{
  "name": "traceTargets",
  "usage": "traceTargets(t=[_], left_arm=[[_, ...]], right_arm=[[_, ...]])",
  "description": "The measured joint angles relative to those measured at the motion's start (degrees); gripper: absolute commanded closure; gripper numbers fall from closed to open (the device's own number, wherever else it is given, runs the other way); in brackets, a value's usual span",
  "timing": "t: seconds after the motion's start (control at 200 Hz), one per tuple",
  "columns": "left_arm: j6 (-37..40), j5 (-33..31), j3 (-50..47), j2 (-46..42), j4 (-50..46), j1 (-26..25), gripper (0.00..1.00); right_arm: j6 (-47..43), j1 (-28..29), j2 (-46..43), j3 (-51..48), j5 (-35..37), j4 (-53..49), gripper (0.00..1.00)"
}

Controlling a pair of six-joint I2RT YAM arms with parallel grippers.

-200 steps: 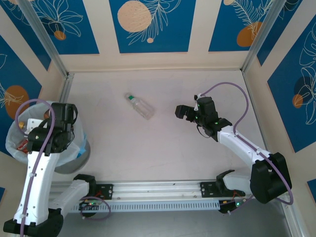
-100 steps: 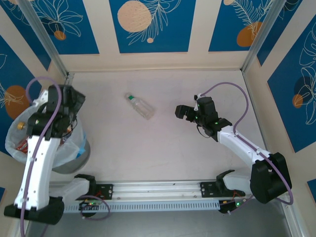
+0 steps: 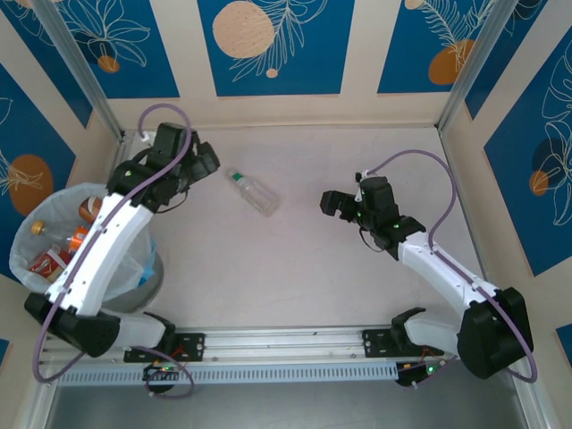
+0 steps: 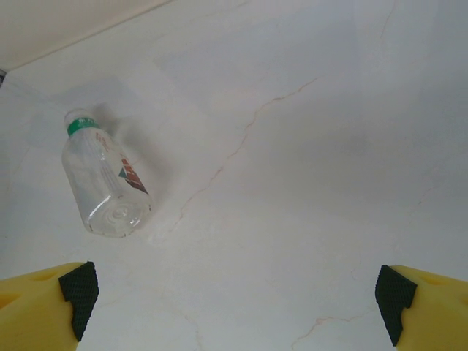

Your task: Put the plastic bottles in the bin

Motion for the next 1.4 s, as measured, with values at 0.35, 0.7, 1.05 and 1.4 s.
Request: traceTargets(t=[0.35, 0.7, 1.05, 1.4], left_arm=[[2.6, 9.4, -1.1, 17.3, 11.3, -1.1, 0.01], [0.3, 15.8, 1.2, 34.7, 18.0, -1.2, 0.01], [-6.3, 16.8, 6.2, 41.6, 20.5, -1.2, 0.01], [-8.0, 16.7, 6.2, 45.1, 20.7, -1.4, 0.01]], right_arm=[[0.0, 0.0, -7.5, -3.6, 0.3, -2.5, 0.00], [-5.2, 0.4, -14.8, -7.1, -7.3, -2.1, 0.00], [-9.6, 3.0, -17.7, -8.1, -11.2, -1.5, 0.00], [-14.3, 6.5, -19.4, -9.1, -11.6, -1.3, 0.00]])
